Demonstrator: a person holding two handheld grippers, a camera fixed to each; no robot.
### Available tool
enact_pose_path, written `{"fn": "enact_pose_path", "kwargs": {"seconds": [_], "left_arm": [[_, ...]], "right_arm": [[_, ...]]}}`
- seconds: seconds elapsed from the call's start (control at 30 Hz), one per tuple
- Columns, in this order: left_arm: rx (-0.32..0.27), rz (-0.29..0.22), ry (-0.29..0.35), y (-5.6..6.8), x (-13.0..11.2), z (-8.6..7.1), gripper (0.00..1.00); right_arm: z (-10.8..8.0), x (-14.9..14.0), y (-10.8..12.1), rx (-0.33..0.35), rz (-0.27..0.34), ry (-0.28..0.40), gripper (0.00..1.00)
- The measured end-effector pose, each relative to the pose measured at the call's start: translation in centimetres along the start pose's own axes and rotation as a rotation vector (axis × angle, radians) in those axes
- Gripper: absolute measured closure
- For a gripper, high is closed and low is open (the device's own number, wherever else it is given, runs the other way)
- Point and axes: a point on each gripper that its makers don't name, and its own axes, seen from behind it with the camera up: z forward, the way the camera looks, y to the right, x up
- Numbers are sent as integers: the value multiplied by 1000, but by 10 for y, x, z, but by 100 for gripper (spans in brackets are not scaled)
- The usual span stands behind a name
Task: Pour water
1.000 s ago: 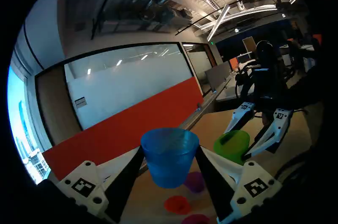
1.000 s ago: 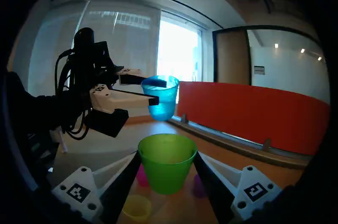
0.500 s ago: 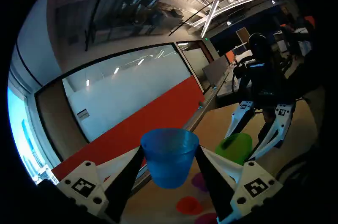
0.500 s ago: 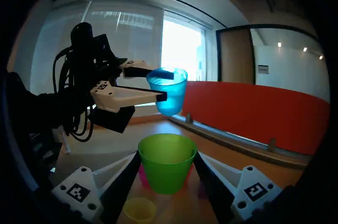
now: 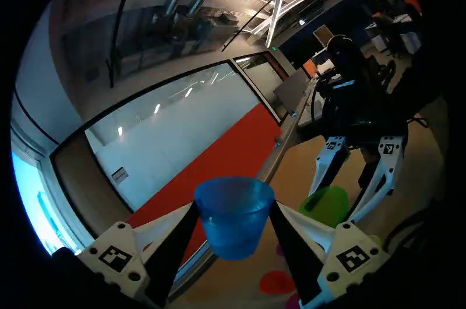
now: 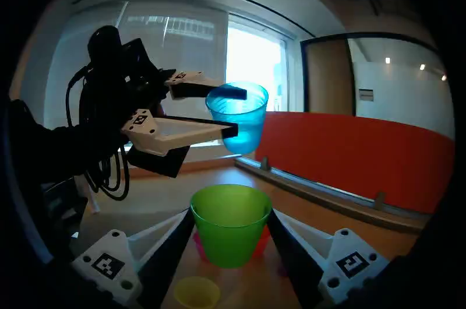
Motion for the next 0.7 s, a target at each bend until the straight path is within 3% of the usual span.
{"fn": "enact_pose_path", "kwargs": {"seconds": [0.7], "left_arm": [[0, 124, -3, 4, 9, -3, 14]], "right_arm": [[9, 4, -1, 12, 1, 7, 9]]}}
